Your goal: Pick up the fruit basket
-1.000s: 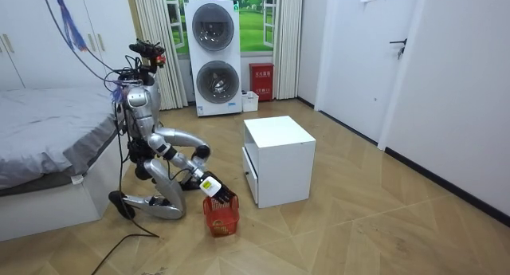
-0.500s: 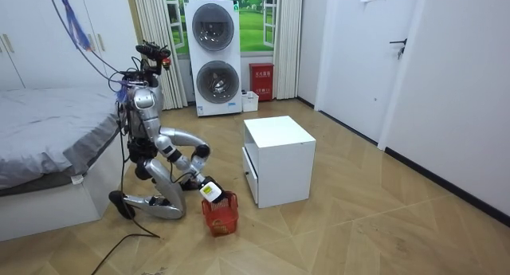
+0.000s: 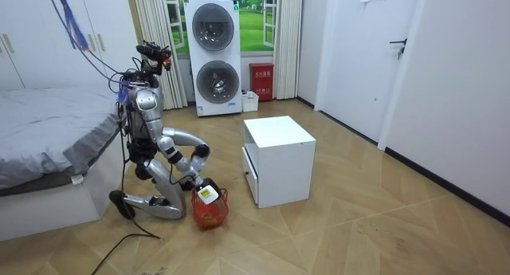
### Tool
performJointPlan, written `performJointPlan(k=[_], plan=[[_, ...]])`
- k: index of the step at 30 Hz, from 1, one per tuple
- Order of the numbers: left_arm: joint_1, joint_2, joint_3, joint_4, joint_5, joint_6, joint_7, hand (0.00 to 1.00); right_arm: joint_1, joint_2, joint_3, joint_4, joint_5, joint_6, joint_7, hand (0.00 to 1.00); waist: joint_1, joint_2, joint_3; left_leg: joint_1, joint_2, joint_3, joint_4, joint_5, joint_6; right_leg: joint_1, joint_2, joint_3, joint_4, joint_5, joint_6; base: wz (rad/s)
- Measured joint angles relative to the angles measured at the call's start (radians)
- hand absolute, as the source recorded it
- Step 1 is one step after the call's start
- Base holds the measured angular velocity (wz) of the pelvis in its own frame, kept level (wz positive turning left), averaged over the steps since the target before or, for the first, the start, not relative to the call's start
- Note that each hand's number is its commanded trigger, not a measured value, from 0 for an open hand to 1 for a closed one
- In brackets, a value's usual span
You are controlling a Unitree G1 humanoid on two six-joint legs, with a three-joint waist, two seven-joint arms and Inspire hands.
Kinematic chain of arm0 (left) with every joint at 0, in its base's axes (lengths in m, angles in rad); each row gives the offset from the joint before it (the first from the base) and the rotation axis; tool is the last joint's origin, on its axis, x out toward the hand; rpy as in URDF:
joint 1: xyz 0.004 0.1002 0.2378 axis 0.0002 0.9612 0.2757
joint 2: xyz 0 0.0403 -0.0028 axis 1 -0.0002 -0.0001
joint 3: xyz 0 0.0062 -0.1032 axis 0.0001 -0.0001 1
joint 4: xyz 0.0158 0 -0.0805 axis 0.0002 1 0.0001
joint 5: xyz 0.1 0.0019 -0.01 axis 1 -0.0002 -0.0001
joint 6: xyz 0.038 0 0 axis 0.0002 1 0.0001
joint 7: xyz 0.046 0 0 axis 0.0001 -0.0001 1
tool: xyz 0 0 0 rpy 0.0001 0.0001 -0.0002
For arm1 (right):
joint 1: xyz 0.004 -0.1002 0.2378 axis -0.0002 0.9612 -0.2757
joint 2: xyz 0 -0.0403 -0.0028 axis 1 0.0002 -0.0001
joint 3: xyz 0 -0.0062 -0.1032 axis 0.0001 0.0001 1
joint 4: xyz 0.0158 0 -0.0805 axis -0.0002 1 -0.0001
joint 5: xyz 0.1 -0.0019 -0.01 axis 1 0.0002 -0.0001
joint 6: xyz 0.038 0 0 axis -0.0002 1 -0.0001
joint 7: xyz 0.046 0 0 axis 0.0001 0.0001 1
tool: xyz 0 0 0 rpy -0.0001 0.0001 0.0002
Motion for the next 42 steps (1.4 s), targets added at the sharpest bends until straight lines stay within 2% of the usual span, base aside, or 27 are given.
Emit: performJointPlan(k=[10,14,19,26,28,33,37,42], plan=[[0.0,0.0,-0.009,-0.008,-0.043,0.002,-0.001,0.0,0.001,0.0,0.01,0.009,0.02,-0.003,-0.008,1.0,0.002,-0.001,0.0006,-0.004,0.003,0.002,-0.01,0.009,-0.008,-0.008,0.0,-0.005,0.0,0.0,0.0,0.02],[0.003,0.0,-0.01,-0.036,-0.042,0.006,-0.001,0.0,-0.003,0.008,0.011,0.009,0.032,-0.003,-0.01,1.0,0.002,-0.012,0.0056,-0.004,0.003,0.002,-0.009,0.012,-0.006,-0.006,0.0,-0.006,0.002,0.0,0.0,0.0],[0.002,-0.001,-0.01,-0.038,-0.042,0.012,-0.001,0.0,-0.003,0.011,0.051,0.014,0.025,-0.001,-0.009,1.0,0.004,-0.025,0.0047,-0.004,0.0,0.001,-0.009,0.015,-0.004,-0.002,0.0,-0.007,0.003,0.0,0.0,0.0],[-0.001,-0.009,-0.009,-0.038,-0.043,0.016,0.011,0.0,0.011,0.017,0.058,0.026,-0.018,-0.001,-0.009,1.0,0.001,-0.03,0.0064,-0.001,-0.001,-0.006,0.0,0.016,-0.002,0.013,0.003,-0.014,0.005,0.0,0.0,0.0],[-0.013,-0.009,-0.008,-0.037,-0.042,0.017,0.018,0.0,0.015,0.017,0.058,0.025,-0.039,-0.001,-0.013,1.0,0.002,-0.034,0.0086,-0.001,-0.002,-0.011,0.003,0.017,0.001,0.019,0.008,-0.011,0.005,0.0,-0.001,0.0],[-0.05,-0.009,0.003,-0.037,-0.029,0.016,0.022,0.0,0.022,0.023,0.074,0.002,-0.097,0.0,-0.015,1.0,-0.001,-0.035,0.0075,0.005,0.0,-0.035,0.028,0.013,0.004,0.047,0.036,-0.014,0.002,0.0,-0.001,-0.08],[-0.089,-0.009,0.034,-0.038,-0.01,0.01,0.036,0.0,0.053,0.031,0.087,-0.103,-0.13,0.01,-0.017,1.0,-0.023,-0.038,0.0083,0.031,-0.003,-0.061,0.052,-0.002,0.01,0.097,0.055,-0.03,-0.003,0.0,-0.001,-0.08],[-0.138,-0.01,0.107,-0.043,0.029,0.0,0.055,0.0,0.098,0.055,0.087,-0.259,-0.243,0.02,-0.022,1.0,-0.058,-0.047,0.0037,0.074,-0.005,-0.075,0.073,-0.024,0.032,0.17,0.072,-0.045,-0.028,-0.001,-0.004,-0.03]])
